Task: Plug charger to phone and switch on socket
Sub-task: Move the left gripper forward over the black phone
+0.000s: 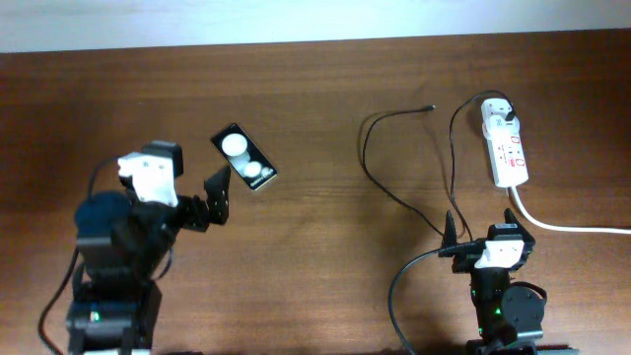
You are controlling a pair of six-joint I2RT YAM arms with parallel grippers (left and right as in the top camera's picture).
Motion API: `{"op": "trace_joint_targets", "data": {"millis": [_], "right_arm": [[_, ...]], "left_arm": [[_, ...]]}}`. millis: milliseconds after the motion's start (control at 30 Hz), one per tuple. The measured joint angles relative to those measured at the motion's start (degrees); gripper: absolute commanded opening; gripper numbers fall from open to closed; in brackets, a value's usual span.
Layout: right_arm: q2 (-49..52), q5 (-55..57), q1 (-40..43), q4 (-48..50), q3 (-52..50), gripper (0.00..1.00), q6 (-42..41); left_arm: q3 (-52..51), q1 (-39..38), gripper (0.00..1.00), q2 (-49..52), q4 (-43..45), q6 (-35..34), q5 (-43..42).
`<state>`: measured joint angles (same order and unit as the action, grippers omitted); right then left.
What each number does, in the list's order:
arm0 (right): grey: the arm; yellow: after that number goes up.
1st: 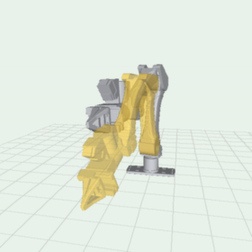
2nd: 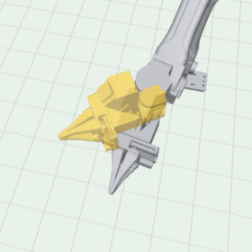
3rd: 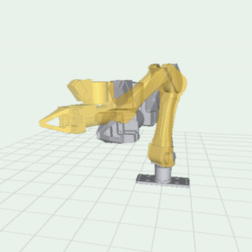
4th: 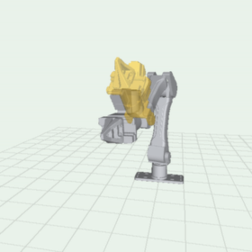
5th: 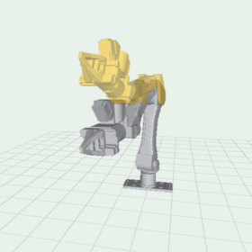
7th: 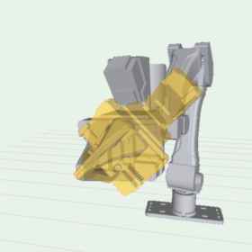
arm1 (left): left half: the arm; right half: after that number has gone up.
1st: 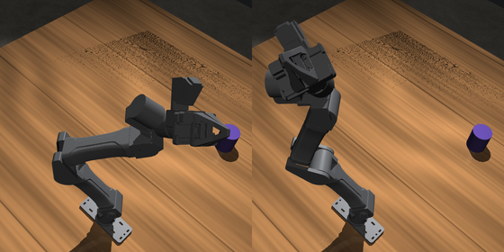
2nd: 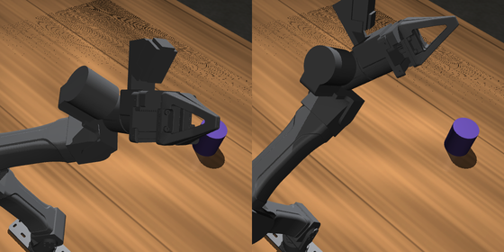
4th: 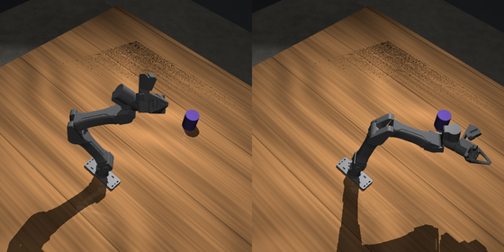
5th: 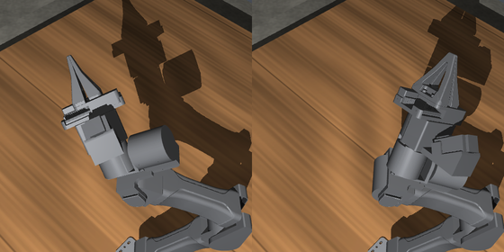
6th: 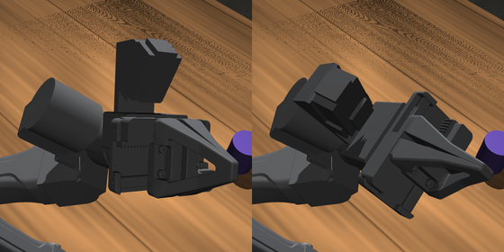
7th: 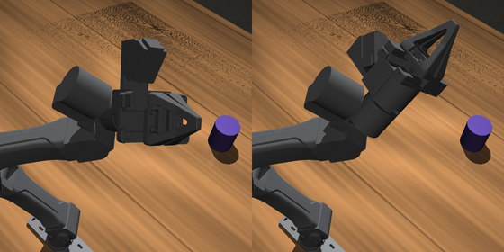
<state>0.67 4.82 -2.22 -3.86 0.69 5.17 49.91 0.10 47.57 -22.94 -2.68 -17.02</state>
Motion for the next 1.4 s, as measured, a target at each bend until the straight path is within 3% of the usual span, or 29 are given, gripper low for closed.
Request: {"op": "trace_joint_targets", "data": {"millis": [300,533,667,833,1033,1167,1400], "right_arm": [[0.02,0.0,0.0,-0.02,0.0,0.99,-0.02],[0.02,0.0,0.0,-0.02,0.0,0.99,0.02],[0.02,0.0,0.0,-0.02,0.0,0.99,-0.02],[0.02,0.0,0.0,-0.02,0.0,0.99,0.02],[0.02,0.0,0.0,-0.02,0.0,0.99,-0.02],[0.02,0.0,0.0,0.0,0.0,0.99,-0.02],[0.02,0.0,0.0,-0.02,0.0,0.99,-0.02]], "left_arm": [[26.21,-0.02,0.99,22.4,-20.92,-2.99,6.56],[28.63,-0.02,0.99,23.47,-26.34,-3.45,7.45],[28.63,-0.02,0.99,23.47,-26.75,-3.65,6.54],[28.63,-0.02,0.99,23.47,-26.73,-11.28,10.25],[28.7,-0.02,0.99,25.29,-25.83,-14.95,14.47],[31.78,-0.66,0.99,31.58,-25.79,-15.41,15.17],[45.53,-9.42,0.99,47.34,-26.1,-20.31,22.05]]}}
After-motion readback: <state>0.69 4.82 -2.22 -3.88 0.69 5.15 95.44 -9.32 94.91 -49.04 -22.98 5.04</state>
